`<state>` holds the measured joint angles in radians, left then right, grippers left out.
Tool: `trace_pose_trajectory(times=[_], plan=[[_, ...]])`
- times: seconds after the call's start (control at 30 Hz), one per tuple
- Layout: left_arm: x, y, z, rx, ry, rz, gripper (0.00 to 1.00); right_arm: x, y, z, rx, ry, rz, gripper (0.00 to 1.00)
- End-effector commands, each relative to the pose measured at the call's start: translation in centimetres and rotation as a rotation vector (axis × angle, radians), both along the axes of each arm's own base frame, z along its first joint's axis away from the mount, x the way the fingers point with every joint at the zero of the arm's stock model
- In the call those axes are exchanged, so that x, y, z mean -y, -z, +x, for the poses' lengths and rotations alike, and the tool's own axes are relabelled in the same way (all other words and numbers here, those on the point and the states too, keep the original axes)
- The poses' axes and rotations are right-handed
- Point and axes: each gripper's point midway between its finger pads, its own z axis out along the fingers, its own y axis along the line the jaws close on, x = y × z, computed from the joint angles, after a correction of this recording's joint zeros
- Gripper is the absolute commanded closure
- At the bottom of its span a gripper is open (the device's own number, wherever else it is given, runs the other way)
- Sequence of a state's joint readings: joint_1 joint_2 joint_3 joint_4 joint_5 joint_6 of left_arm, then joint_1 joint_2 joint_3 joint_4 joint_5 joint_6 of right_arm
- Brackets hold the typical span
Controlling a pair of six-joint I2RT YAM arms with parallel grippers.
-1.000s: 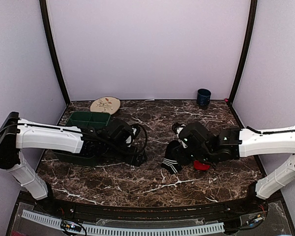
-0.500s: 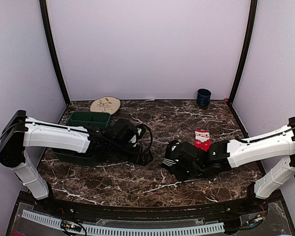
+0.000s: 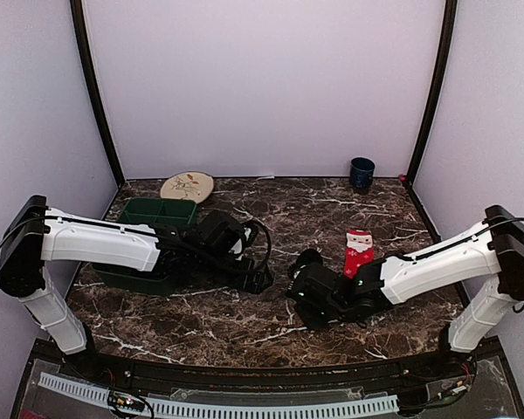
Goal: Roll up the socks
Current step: Pick up the sock from the center of the board.
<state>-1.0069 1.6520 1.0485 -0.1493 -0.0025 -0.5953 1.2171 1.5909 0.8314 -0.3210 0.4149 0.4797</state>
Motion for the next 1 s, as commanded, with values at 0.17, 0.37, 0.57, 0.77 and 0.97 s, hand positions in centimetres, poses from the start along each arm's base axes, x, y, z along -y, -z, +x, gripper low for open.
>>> trace_pose_trajectory(times=[0.17, 0.37, 0.57, 0.77, 0.97], plan=[[-0.1, -0.2, -0.2, -0.005, -0.004, -0.025, 0.1, -0.4, 1.2, 1.4, -0.022, -0.008, 0.02, 0.45], [-0.4, 0.0, -0.1, -0.001, -0.009, -0.016, 0.1, -0.1, 2.5, 1.3, -0.06, -0.017, 0.01, 0.49], [-0.6, 0.1, -0.1, 0.004, -0.013, -0.017, 0.1, 0.2, 3.8, 0.9, -0.094, -0.021, -0.009, 0.54], [-0.9, 0.2, -0.2, 0.006, -0.017, -0.022, 0.1, 0.4, 4.7, 0.9, -0.11, -0.016, -0.027, 0.62], [-1.3, 0.4, -0.3, 0.008, -0.023, -0.031, 0.1, 0.6, 4.7, 1.3, -0.111, -0.003, -0.039, 0.71]])
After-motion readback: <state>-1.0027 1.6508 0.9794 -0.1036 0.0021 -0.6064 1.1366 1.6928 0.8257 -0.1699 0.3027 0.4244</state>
